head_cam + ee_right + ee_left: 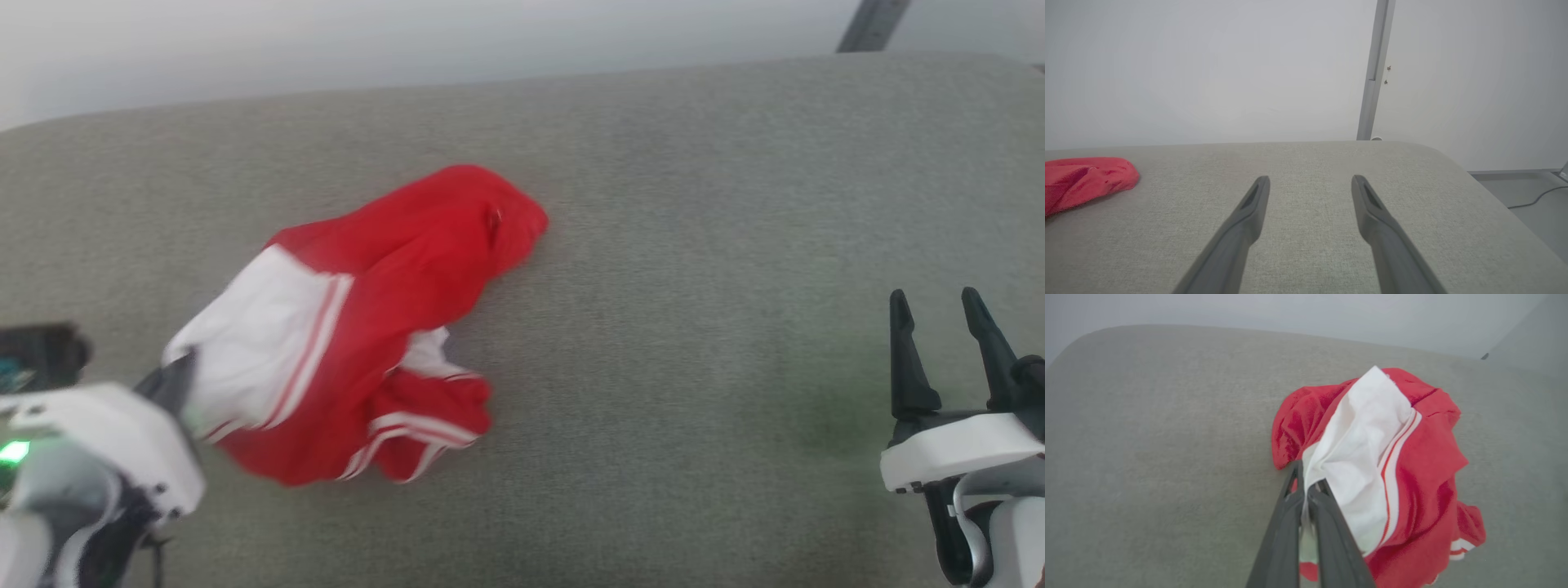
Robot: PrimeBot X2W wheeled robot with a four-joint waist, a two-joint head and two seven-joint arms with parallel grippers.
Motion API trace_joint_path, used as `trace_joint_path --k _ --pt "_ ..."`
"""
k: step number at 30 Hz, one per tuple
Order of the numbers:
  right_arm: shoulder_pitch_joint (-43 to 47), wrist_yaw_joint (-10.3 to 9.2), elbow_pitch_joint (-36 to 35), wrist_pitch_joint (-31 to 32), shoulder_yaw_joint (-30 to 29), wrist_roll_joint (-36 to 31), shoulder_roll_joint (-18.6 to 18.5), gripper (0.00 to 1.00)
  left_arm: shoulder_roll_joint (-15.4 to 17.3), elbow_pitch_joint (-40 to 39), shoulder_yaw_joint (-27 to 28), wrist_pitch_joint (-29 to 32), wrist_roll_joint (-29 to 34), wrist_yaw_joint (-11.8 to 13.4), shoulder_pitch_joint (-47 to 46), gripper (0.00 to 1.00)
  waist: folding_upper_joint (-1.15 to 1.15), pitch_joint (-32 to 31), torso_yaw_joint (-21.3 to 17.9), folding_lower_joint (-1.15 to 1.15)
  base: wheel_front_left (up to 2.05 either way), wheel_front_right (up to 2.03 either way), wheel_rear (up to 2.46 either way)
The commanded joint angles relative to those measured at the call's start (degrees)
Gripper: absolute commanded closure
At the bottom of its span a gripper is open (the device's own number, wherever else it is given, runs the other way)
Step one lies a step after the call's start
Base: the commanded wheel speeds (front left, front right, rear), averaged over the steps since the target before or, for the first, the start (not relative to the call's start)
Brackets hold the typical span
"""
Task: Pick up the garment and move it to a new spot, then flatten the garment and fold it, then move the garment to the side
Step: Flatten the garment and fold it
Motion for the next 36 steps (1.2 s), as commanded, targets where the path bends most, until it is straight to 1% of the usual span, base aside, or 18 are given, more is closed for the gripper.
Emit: trace_joint_path --k 1,2,5,7,8,9,10,11,12,13,14,15,19,22,25,28,31,36 --pt "0.2 -0.08 -0.5 0.4 0.1 -0.2 -0.2 0.0 0.7 0.2 1.8 -1.2 -0.6 0.8 2.5 1.0 0.0 -0.2 1.1 0.0 0.0 0.0 0.0" --pt "0.2 -0.08 -0.7 0.5 0.2 -0.2 -0.2 0.0 0.5 0.6 2.7 -1.8 -1.2 1.0 3.4 1.0 0.0 -0.1 1.5 0.0 0.0 0.0 0.0" --pt "0.1 -0.08 -1.1 1.1 0.6 -0.2 -0.1 0.0 0.0 3.3 4.4 -3.5 -2.3 0.4 6.2 1.0 0.0 -0.1 2.3 0.0 0.0 0.0 0.0" --pt "-0.2 -0.08 -1.1 1.3 1.1 0.1 -0.2 0.0 -0.5 6.0 4.2 -4.4 -2.9 -0.8 6.9 1.0 0.0 -0.1 2.7 0.0 0.0 0.0 0.0" --pt "-0.4 -0.08 -1.1 1.6 1.6 0.4 -0.3 0.0 -0.7 7.5 3.8 -4.5 -2.7 -1.3 7.1 0.85 0.0 -0.1 2.8 0.0 0.0 0.0 0.0" --pt "-0.4 -0.08 -1.0 1.6 2.0 0.5 -0.4 0.0 -1.4 9.0 3.4 -4.8 -3.2 -1.9 6.8 0.63 0.0 -0.1 3.1 0.0 0.0 0.0 0.0" --pt "-0.4 -0.08 -1.0 1.6 2.0 0.5 -0.4 0.0 -1.4 9.0 3.4 -4.8 -3.2 -1.9 6.8 0.63 0.0 -0.1 3.1 0.0 0.0 0.0 0.0" --pt "-0.5 -0.08 -1.0 1.8 2.4 0.6 -0.5 0.0 -2.1 10.1 2.8 -5.2 -3.5 -2.6 6.1 0.5 0.0 -0.2 3.3 0.0 0.0 0.0 0.0" --pt "-0.6 -0.08 -0.9 2.1 2.8 0.8 -0.6 0.0 -2.3 11.3 2.5 -5.7 -3.5 -3.3 5.3 0.17 0.0 -0.2 3.5 0.0 0.0 0.0 0.0" --pt "-0.6 -0.08 -0.8 2.2 3.2 0.9 -0.7 0.0 -2.5 12.5 2.1 -5.6 -3.5 -3.8 4.6 0.0 0.0 -0.3 3.8 0.0 0.0 0.0 0.0" --pt "-0.6 -0.08 -0.6 2.6 4.2 1.3 -1.0 0.0 -3.1 14.5 1.0 -6.1 -3.0 -5.1 3.4 0.0 0.0 -0.7 4.4 0.0 0.0 0.0 0.0" --pt "-0.5 -0.08 -0.5 2.8 4.6 1.5 -1.2 0.0 -3.3 15.2 0.5 -6.3 -2.8 -5.6 2.6 0.0 0.0 -0.9 4.7 0.0 0.0 0.0 0.0" --pt "-0.5 -0.08 -0.2 3.9 7.4 3.1 -2.2 0.0 -3.2 15.7 0.1 -8.2 -1.8 -7.2 0.6 0.0 0.0 -1.9 6.2 0.0 0.0 0.0 0.0" --pt "-0.5 -0.08 -0.2 5.7 10.4 4.7 -3.2 0.0 -2.6 14.4 0.4 -11.2 0.0 -7.9 -0.3 0.0 0.0 -2.7 7.7 0.0 0.0 0.0 0.0" --pt "-0.9 -0.07 0.0 8.1 13.9 6.4 -4.4 0.0 -2.4 12.8 0.4 -15.0 2.1 -8.4 -0.5 0.0 0.0 -3.4 9.7 0.0 0.0 0.0 0.0" --pt "-1.6 -0.07 0.1 10.9 17.8 8.3 -5.6 0.0 -2.9 12.1 0.3 -19.3 4.1 -8.8 0.0 0.0 0.0 -4.0 12.1 0.0 0.0 0.0 0.0" --pt "-2.5 -0.07 0.3 14.1 21.9 10.5 -6.9 0.0 -3.8 12.4 -0.2 -23.7 6.4 -8.9 0.3 0.0 0.0 -4.5 14.8 0.0 0.0 0.0 0.0" --pt "-4.3 -0.07 0.4 19.6 27.5 14.5 -9.2 0.0 -6.6 13.2 -0.7 -29.9 7.9 -8.7 0.1 0.0 0.0 -4.9 19.6 0.0 0.0 0.0 0.0"
